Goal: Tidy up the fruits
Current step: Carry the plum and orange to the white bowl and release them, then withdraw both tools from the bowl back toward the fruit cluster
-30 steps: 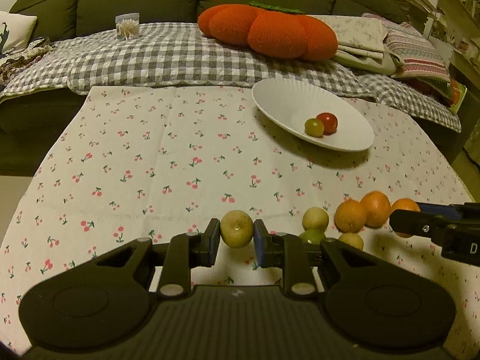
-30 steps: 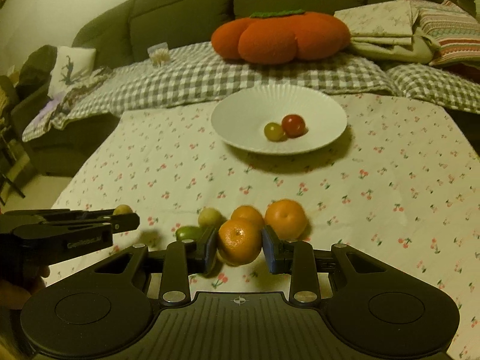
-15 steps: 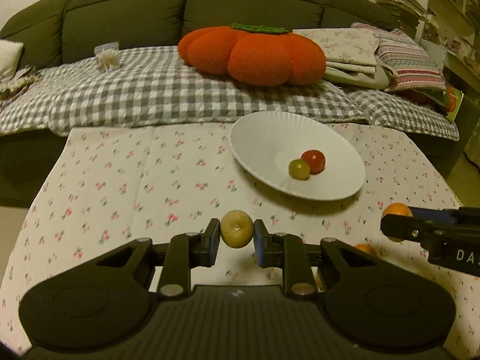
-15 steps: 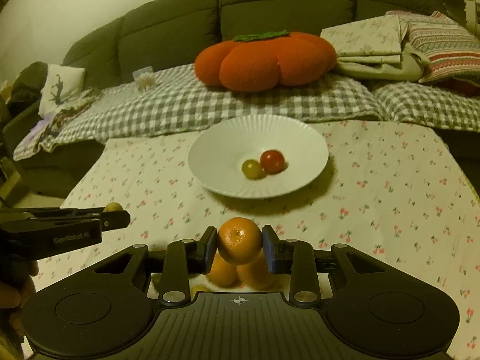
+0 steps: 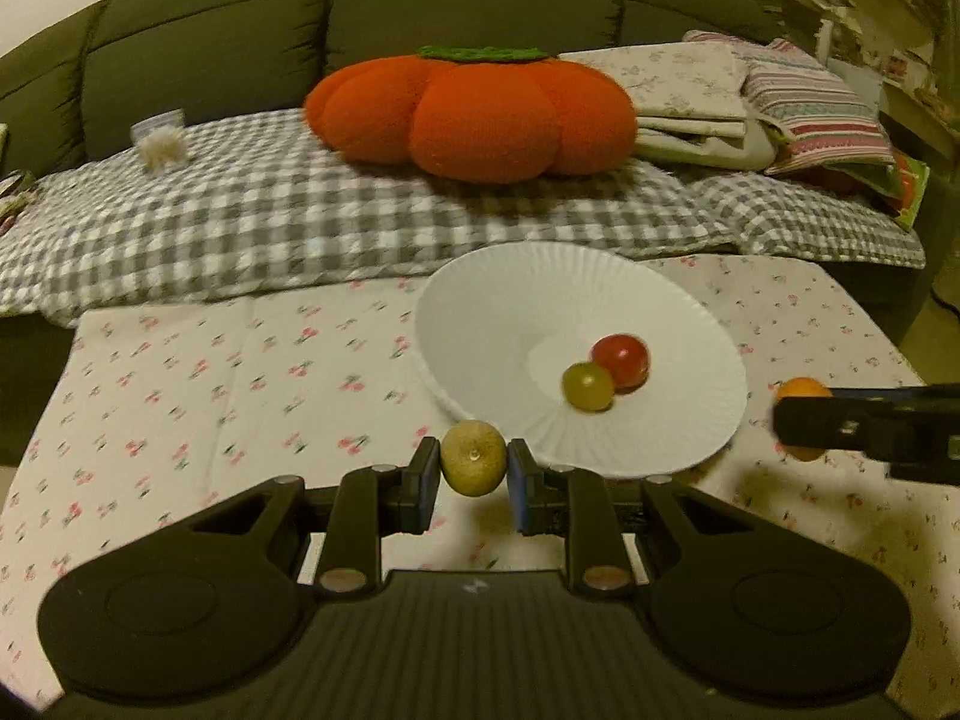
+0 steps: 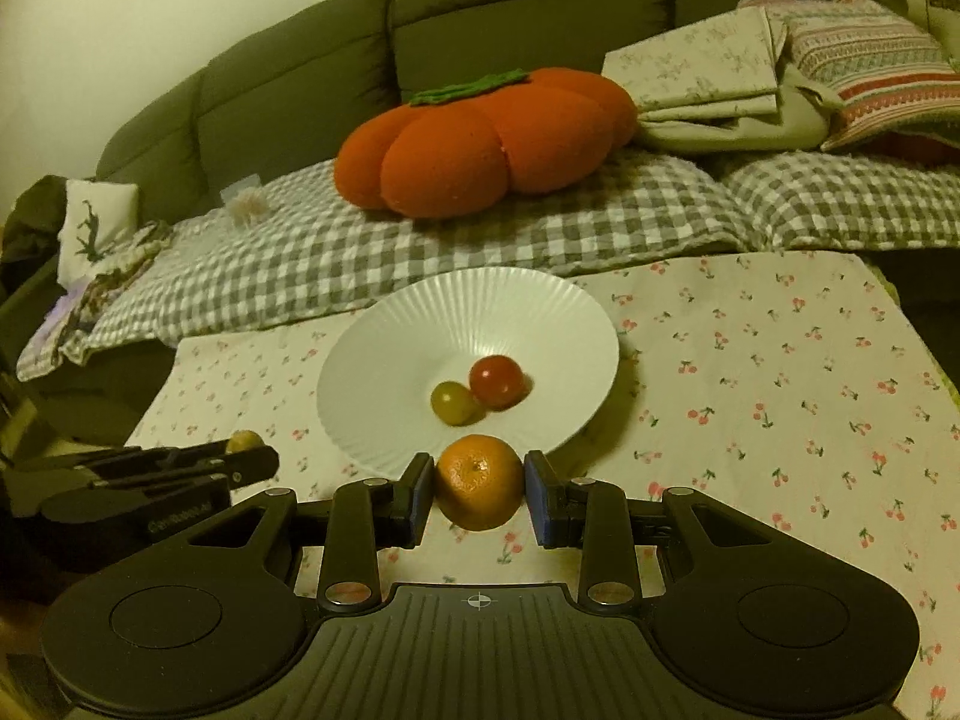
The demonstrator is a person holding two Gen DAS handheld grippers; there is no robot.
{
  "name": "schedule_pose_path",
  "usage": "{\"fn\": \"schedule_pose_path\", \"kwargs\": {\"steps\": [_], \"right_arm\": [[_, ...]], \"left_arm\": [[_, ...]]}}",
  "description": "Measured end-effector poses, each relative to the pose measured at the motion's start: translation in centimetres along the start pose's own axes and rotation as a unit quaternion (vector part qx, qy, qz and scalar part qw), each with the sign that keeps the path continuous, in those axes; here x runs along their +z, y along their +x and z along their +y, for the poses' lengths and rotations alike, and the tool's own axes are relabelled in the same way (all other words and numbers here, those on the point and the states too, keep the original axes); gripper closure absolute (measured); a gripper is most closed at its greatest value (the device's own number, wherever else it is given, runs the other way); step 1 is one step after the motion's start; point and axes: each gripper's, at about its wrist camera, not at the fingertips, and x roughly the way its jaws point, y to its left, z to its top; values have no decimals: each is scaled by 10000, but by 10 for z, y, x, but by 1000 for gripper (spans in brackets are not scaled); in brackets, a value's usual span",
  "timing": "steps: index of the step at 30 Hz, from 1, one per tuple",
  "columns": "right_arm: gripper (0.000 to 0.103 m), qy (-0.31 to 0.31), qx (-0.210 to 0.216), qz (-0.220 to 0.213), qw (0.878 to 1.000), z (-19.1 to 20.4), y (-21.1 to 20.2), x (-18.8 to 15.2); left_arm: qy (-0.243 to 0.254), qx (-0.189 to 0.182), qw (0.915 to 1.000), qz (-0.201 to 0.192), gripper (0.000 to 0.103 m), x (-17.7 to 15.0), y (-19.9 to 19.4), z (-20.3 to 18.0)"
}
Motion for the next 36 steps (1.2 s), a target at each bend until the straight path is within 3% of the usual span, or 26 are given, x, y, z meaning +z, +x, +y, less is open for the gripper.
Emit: {"fn": "schedule_pose_path", "kwargs": {"steps": [6,22,25,27,28,29,31,36], "right_arm": [[72,-59,-37,101,9999,-8,24,14],[71,-415,-168,292,9986,-6,74,18],[70,-439,-219,282,9984,-7,76,17],[70,-401,-203,274,9986,-8,74,18],[67,-392,-210,266,9987,-8,74,18],[56,-385,-228,239,9987,-9,73,19],[46,-378,-281,154,9988,-9,70,19],[46,-111,-229,-20,9997,-16,57,28]], "left_arm": [[290,-209,9993,-120,81,11,17,-14],[300,-432,9986,-92,80,11,49,-14],[247,-435,9987,-90,72,12,49,-14],[234,-406,9988,-121,60,13,47,-14],[230,-401,9988,-136,60,13,46,-14],[205,-399,9989,-143,60,12,44,-13],[136,-423,9989,-136,60,13,42,-10],[-27,-445,9989,-120,59,13,32,-3]]}}
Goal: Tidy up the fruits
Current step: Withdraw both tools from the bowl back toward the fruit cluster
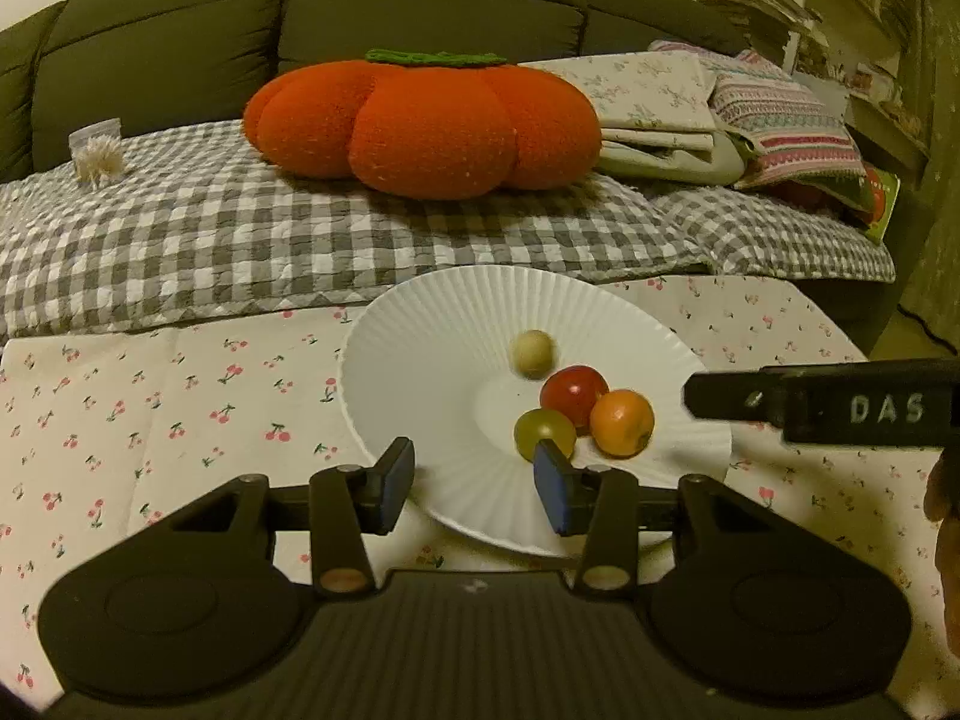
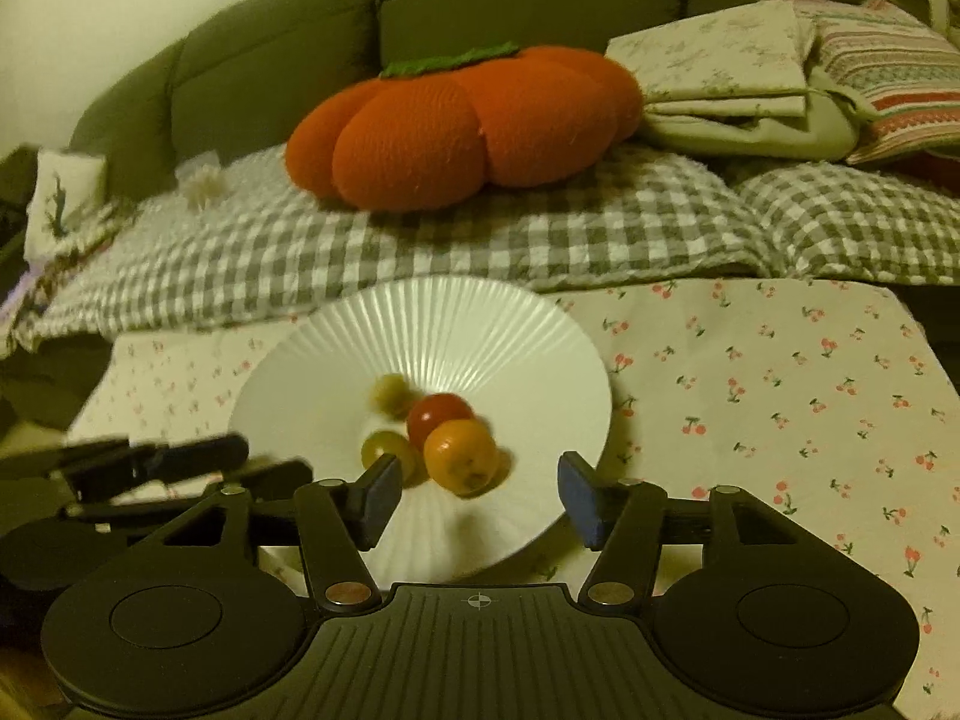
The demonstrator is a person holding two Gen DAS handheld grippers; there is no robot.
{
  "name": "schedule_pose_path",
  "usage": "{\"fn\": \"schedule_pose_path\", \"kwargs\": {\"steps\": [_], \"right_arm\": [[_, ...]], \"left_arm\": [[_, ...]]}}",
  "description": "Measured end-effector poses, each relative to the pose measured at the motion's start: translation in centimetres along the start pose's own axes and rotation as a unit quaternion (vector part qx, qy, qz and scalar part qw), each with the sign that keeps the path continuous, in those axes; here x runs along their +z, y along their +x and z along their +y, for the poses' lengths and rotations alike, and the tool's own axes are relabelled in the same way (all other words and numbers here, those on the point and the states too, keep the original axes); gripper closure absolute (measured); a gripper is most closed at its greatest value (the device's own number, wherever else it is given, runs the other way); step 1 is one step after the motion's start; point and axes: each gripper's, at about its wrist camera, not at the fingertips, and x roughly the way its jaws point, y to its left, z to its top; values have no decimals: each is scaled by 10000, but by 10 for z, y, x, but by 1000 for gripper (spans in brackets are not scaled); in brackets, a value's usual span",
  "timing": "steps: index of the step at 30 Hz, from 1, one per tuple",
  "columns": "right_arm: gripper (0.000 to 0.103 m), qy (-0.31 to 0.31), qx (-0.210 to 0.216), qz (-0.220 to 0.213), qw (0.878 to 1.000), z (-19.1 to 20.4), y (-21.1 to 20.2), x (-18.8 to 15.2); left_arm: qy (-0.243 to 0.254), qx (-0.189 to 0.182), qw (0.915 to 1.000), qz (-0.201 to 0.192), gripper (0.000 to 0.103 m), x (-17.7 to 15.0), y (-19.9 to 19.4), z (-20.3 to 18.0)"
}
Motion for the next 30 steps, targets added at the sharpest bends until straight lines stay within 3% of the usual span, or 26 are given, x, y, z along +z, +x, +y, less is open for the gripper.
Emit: {"fn": "schedule_pose_path", "kwargs": {"steps": [16,23,27,30], "right_arm": [[41,299,-44,-69,9995,2,-45,-9],[29,113,-56,-146,9998,15,-67,-23],[16,-54,-83,-315,9995,27,-79,-26],[11,-202,-26,-337,9992,38,-88,-32]], "left_arm": [[-434,-84,9988,225,53,-14,-41,6],[-597,34,9979,245,37,-24,-64,8],[-631,226,9974,262,21,-30,-78,7],[-620,356,9971,267,20,-37,-87,5]]}}
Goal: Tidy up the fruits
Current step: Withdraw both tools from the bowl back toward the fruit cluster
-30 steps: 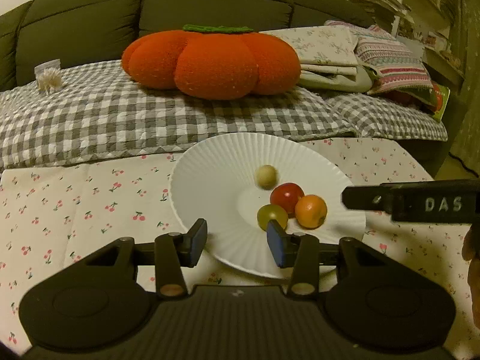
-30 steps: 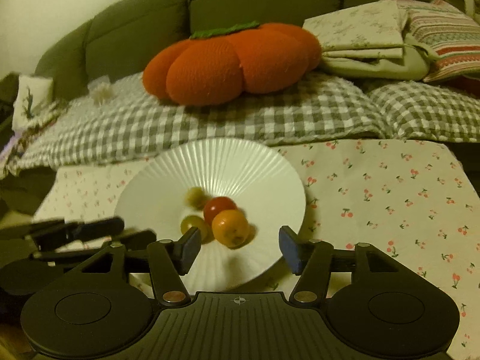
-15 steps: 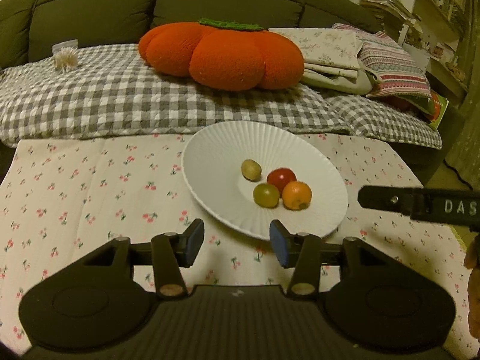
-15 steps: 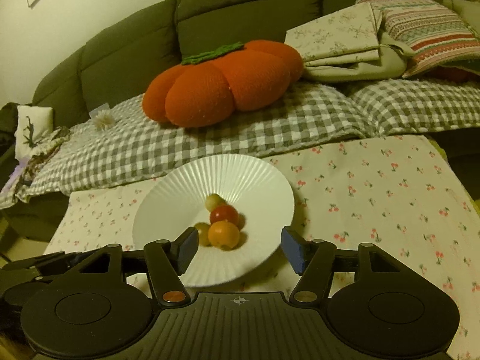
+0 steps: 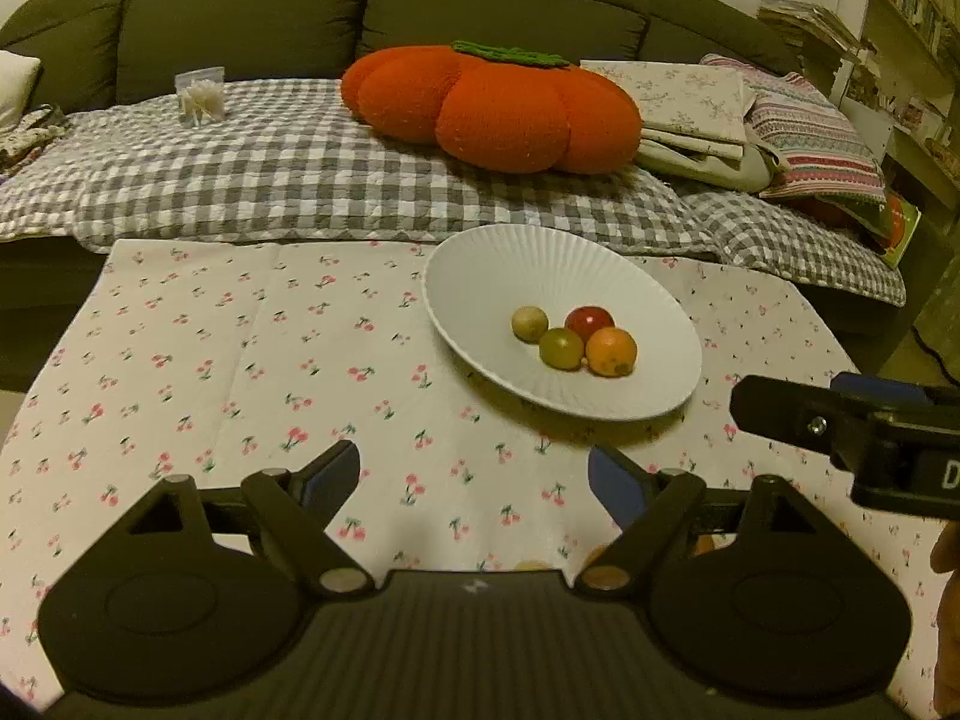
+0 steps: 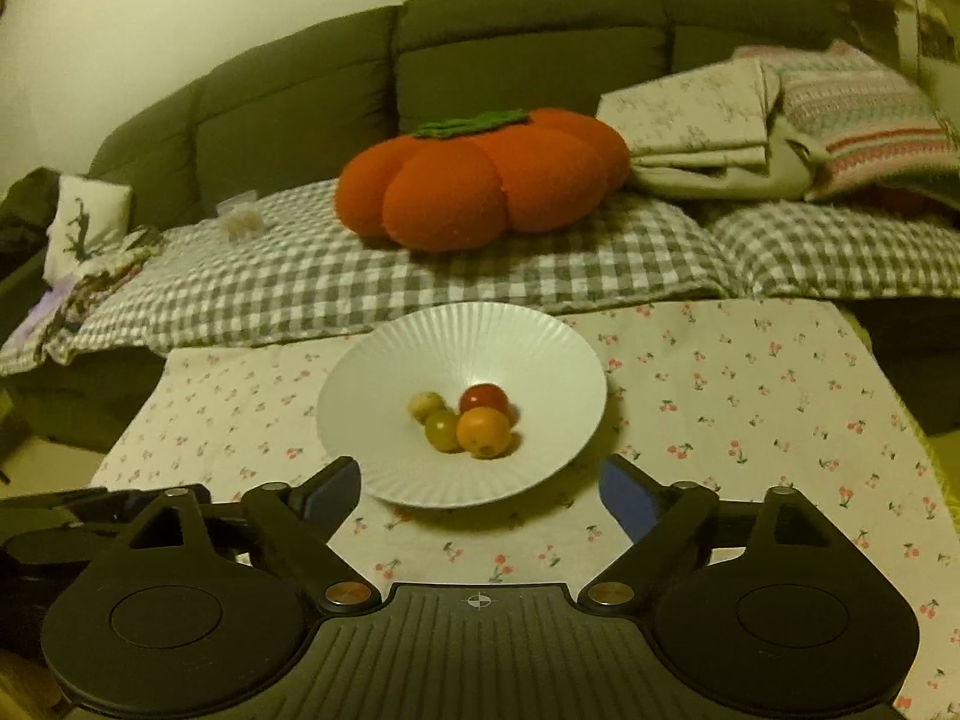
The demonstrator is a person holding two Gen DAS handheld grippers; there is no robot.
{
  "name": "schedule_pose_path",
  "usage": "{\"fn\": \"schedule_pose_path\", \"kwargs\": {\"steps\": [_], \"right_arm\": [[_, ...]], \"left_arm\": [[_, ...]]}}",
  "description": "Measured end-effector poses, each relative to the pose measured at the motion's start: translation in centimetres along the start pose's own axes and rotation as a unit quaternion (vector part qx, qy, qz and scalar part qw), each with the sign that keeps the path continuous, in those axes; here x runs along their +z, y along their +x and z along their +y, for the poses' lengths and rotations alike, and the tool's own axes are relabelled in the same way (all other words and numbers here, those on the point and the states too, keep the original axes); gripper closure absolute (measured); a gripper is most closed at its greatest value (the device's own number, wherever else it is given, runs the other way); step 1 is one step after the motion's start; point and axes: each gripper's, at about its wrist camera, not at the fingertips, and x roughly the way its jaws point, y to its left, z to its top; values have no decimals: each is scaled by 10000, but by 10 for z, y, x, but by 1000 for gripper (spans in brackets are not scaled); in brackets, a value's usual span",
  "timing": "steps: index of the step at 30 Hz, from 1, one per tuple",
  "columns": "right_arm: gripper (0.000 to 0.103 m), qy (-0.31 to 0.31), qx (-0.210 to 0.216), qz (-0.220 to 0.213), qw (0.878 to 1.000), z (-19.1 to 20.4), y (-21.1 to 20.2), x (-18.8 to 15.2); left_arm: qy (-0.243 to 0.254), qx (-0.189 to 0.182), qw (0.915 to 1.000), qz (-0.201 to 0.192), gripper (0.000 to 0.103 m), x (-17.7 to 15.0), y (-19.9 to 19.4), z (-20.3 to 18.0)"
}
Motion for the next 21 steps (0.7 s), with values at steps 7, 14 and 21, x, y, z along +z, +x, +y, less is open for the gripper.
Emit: {"fn": "schedule_pose_path", "kwargs": {"steps": [7,14,21], "right_arm": [[7,-94,54,-42,9999,12,-20,-17],[7,124,76,14,9999,3,-38,-34],[7,138,97,125,9998,2,-39,-44]], "left_arm": [[-50,1,9998,215,17,-24,-14,-1],[-1,14,9997,244,13,-37,-25,-7],[-121,-11,9993,360,12,-49,-29,-6]]}}
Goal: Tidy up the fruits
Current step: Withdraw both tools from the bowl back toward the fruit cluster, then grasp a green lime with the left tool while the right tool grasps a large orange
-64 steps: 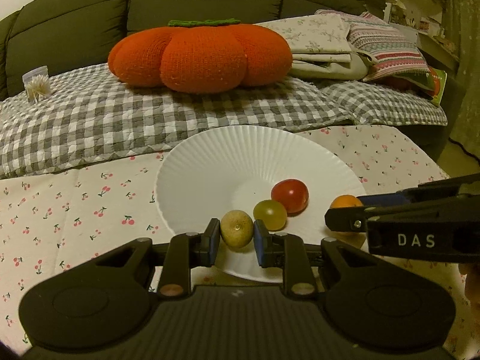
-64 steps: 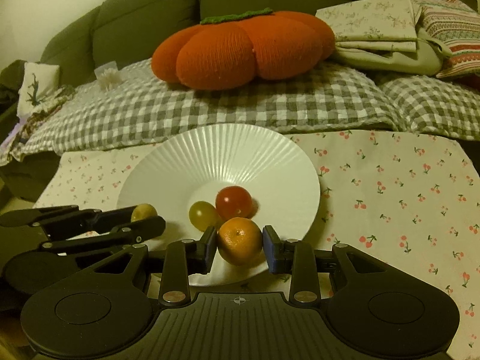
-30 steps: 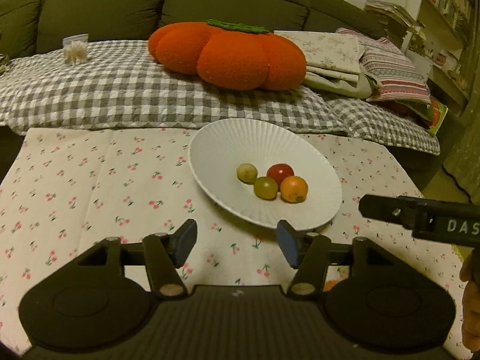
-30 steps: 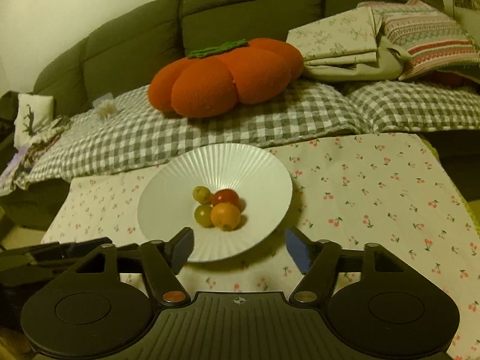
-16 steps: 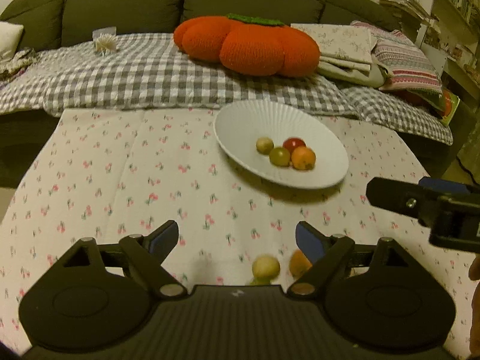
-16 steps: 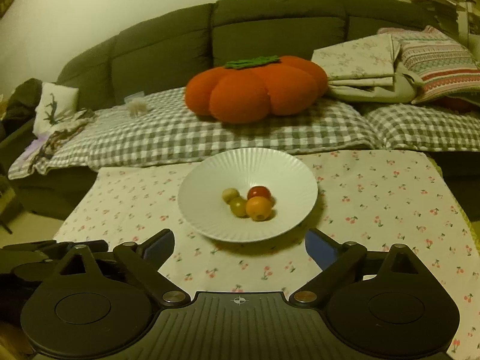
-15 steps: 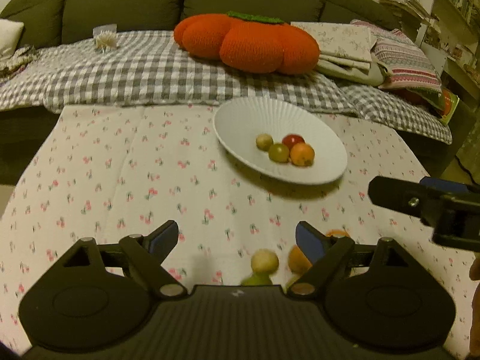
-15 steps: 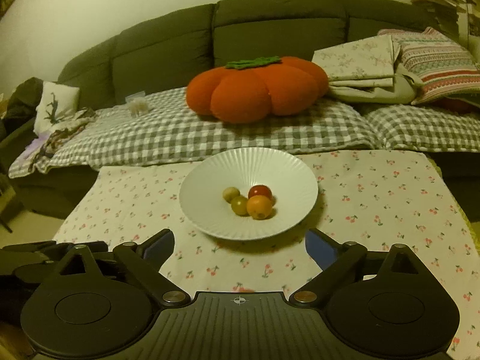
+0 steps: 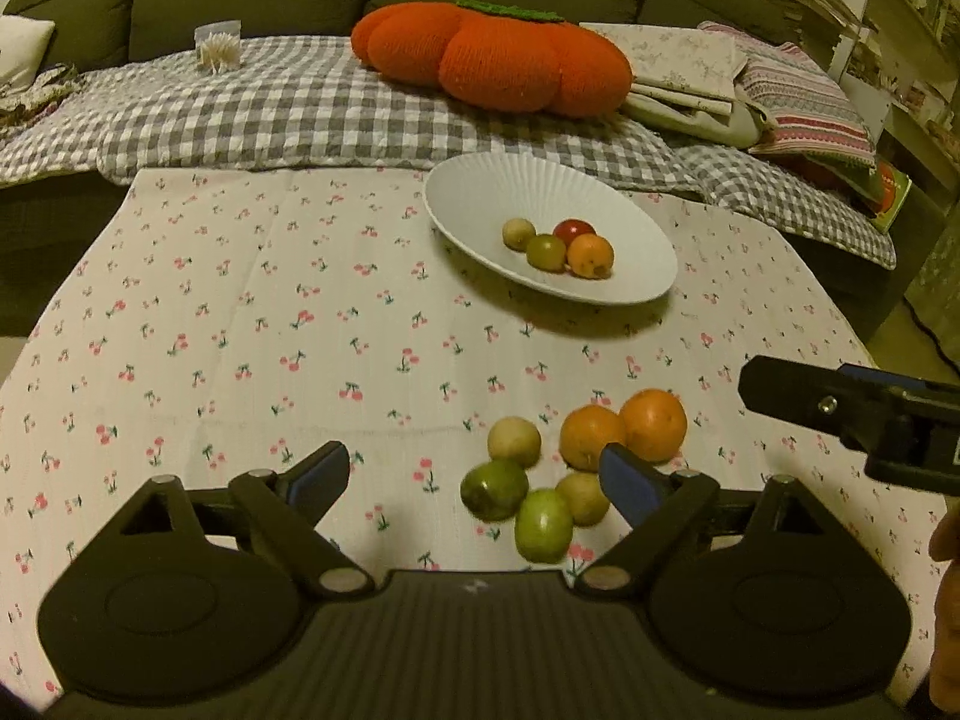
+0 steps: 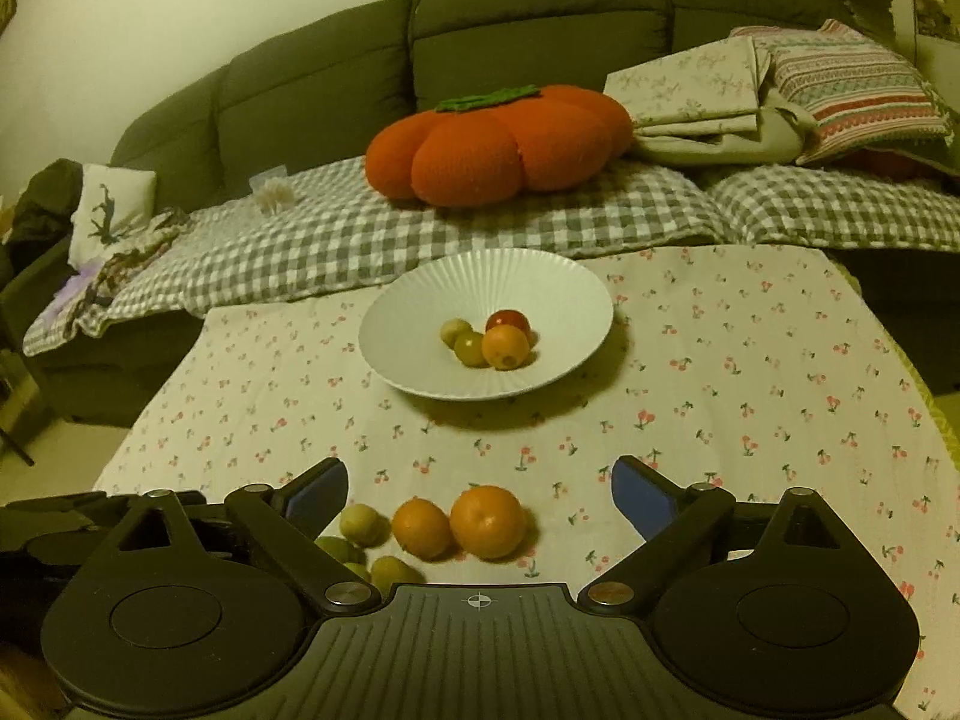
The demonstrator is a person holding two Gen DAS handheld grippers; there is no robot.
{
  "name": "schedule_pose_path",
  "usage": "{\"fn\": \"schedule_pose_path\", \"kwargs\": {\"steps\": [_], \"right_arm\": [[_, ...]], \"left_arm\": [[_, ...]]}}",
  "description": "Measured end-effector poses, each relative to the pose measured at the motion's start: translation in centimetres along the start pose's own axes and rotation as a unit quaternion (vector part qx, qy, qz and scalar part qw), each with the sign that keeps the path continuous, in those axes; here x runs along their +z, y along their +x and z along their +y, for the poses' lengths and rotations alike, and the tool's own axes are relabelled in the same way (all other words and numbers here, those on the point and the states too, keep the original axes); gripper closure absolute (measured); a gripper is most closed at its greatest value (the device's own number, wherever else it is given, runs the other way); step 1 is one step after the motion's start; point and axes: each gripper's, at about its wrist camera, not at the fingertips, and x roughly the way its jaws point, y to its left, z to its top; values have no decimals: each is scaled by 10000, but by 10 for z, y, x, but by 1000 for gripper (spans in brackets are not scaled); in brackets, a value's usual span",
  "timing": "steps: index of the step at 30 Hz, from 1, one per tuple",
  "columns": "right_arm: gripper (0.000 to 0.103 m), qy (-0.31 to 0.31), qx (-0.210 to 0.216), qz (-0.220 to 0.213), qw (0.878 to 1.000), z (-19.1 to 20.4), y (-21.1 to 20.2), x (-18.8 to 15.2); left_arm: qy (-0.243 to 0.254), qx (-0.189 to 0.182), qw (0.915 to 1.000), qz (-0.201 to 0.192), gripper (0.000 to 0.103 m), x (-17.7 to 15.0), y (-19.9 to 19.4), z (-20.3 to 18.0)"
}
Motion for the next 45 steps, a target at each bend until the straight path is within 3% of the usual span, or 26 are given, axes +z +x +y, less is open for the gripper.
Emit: {"fn": "schedule_pose_path", "kwargs": {"steps": [15,23,25,29,39,45], "right_arm": [[7,303,196,398,9986,-9,8,-7],[7,712,172,721,9947,-27,19,-10],[7,794,154,752,9939,-30,20,-10],[7,887,33,818,9927,-34,25,-11],[8,899,9,860,9922,-34,31,-11],[9,860,-21,889,9923,-32,38,-12]], "left_arm": [[143,-300,9989,320,9,-35,5,-9],[251,-471,9985,104,12,-39,9,-11],[251,-547,9981,86,18,-38,13,-12],[257,-658,9973,184,40,-37,25,-16],[331,-598,9976,81,78,-39,39,-20],[208,-702,9972,160,78,-37,38,-17]]}}
